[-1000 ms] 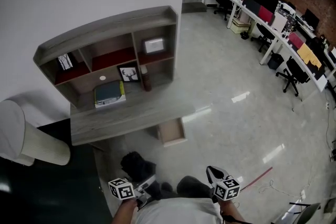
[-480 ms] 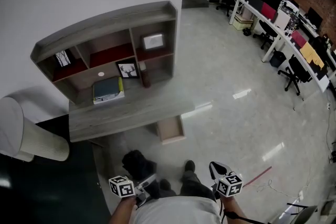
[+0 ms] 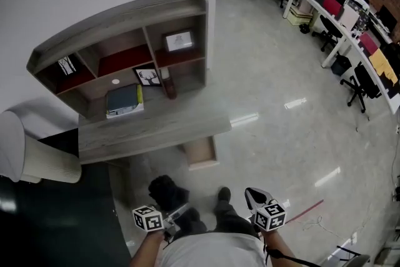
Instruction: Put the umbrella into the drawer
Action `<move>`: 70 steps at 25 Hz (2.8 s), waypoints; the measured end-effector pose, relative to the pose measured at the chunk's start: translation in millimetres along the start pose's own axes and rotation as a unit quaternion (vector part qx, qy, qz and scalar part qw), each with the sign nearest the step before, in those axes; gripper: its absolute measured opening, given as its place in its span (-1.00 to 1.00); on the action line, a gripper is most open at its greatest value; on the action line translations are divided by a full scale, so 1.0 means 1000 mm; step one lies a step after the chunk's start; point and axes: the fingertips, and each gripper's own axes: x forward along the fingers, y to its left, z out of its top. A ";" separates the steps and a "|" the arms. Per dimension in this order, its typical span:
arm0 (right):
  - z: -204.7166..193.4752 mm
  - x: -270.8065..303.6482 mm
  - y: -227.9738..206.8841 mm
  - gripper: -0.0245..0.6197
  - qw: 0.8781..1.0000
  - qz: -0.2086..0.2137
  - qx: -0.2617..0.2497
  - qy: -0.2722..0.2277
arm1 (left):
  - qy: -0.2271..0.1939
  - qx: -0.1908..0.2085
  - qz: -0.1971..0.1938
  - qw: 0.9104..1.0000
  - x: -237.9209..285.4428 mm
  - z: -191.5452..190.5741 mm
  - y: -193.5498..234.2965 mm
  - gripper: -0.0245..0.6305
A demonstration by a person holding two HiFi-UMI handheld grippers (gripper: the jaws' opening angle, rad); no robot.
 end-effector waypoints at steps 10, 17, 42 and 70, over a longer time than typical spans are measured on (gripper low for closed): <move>0.032 0.034 -0.067 -0.90 0.998 0.048 -0.019 0.029 | -0.022 -0.014 0.032 0.999 0.078 0.025 0.002 -0.23; 0.050 0.066 -0.113 -0.90 0.995 0.084 -0.015 0.045 | -0.030 -0.023 0.056 0.998 0.127 0.035 0.006 -0.23; 0.022 0.157 -0.158 -0.90 0.991 0.074 0.018 0.110 | 0.040 -0.064 0.098 0.992 0.224 0.034 0.128 -0.23; -0.038 0.247 -0.177 -0.90 0.991 0.044 0.060 0.110 | 0.208 -0.047 0.177 0.961 0.292 -0.030 0.312 -0.23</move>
